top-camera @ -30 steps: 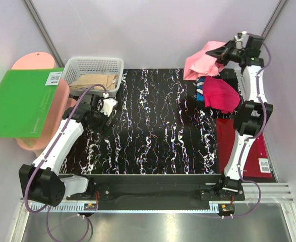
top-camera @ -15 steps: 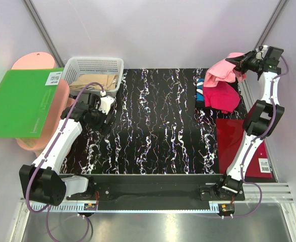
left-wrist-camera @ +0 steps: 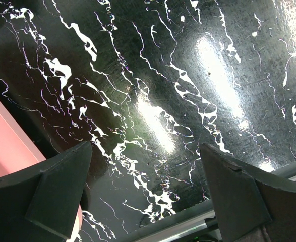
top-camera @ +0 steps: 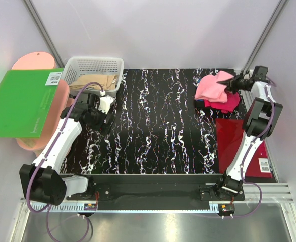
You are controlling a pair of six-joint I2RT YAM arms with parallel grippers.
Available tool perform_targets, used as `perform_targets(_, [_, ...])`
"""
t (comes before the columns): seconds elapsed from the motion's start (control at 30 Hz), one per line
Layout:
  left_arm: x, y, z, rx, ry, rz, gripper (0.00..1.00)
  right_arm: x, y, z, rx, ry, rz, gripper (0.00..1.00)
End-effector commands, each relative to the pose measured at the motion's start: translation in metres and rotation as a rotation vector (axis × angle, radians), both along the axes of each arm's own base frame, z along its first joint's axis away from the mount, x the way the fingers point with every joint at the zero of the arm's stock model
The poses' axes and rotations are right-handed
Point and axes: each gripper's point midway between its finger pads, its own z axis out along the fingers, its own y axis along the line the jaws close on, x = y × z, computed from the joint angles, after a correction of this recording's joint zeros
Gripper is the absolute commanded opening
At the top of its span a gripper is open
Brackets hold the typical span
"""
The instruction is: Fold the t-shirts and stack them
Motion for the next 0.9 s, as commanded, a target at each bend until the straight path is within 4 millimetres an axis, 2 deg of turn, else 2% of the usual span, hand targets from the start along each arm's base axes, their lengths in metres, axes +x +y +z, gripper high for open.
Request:
perform_targets(0.0, [0.013, -0.007, 0.012, -0.040, -0.049, -0.019, 0.94, -0.034, -0.006, -0.001, -0.159, 0.040, -0.017, 0.00])
perform_targets(0.03, [0.014, -0.008, 0.012, -0.042, -0.050, -0.020, 0.94, -0.044, -0.008, -0.015, -0.185, 0.099, -0.035, 0.00])
perform_targets(0.13, [0.013, -0.010, 0.017, -0.053, -0.062, -0.024, 0.94, -0.064, -0.018, -0.035, -0.274, 0.197, -0.077, 0.00])
perform_targets(0.2, [0.012, -0.009, 0.017, -0.053, -0.065, -0.024, 0.94, -0.074, -0.027, -0.044, -0.339, 0.255, -0.111, 0.00])
perform_targets(0.23, [0.011, -0.009, 0.018, -0.054, -0.067, -0.024, 0.94, -0.083, -0.038, -0.051, -0.404, 0.318, -0.152, 0.00])
perform_targets(0.3, [0.010, -0.009, 0.019, -0.054, -0.073, -0.026, 0.94, -0.089, -0.049, -0.051, -0.449, 0.348, -0.194, 0.03])
perform_targets(0.37, [0.008, -0.009, 0.018, -0.054, -0.072, -0.026, 0.94, -0.096, -0.062, -0.048, -0.504, 0.385, -0.247, 0.31])
perform_targets(0.4, [0.007, -0.009, 0.018, -0.055, -0.072, -0.027, 0.94, -0.096, -0.065, -0.045, -0.503, 0.388, -0.256, 0.63])
perform_targets(0.43, [0.006, -0.009, 0.017, -0.055, -0.072, -0.027, 0.94, -0.095, -0.066, -0.039, -0.507, 0.388, -0.256, 0.75])
perform_targets(0.47, [0.006, -0.009, 0.017, -0.056, -0.070, -0.027, 0.94, -0.095, -0.067, -0.036, -0.508, 0.393, -0.256, 0.92])
perform_targets(0.5, [0.005, -0.009, 0.018, -0.056, -0.071, -0.027, 0.94, -0.094, -0.066, -0.033, -0.510, 0.389, -0.251, 0.99])
perform_targets(0.6, [0.004, -0.009, 0.017, -0.059, -0.067, -0.028, 0.94, -0.093, -0.078, -0.013, -0.565, 0.402, -0.269, 1.00])
perform_targets(0.7, [0.004, -0.008, 0.015, -0.053, -0.064, -0.028, 0.94, -0.098, -0.089, 0.022, -0.637, 0.389, -0.323, 1.00])
perform_targets(0.8, [0.004, -0.008, 0.013, -0.052, -0.055, -0.026, 0.94, -0.092, -0.078, 0.056, -0.593, 0.288, -0.315, 1.00])
perform_targets(0.87, [0.005, -0.009, 0.014, -0.054, -0.055, -0.028, 0.94, -0.084, -0.055, 0.071, -0.504, 0.209, -0.244, 1.00])
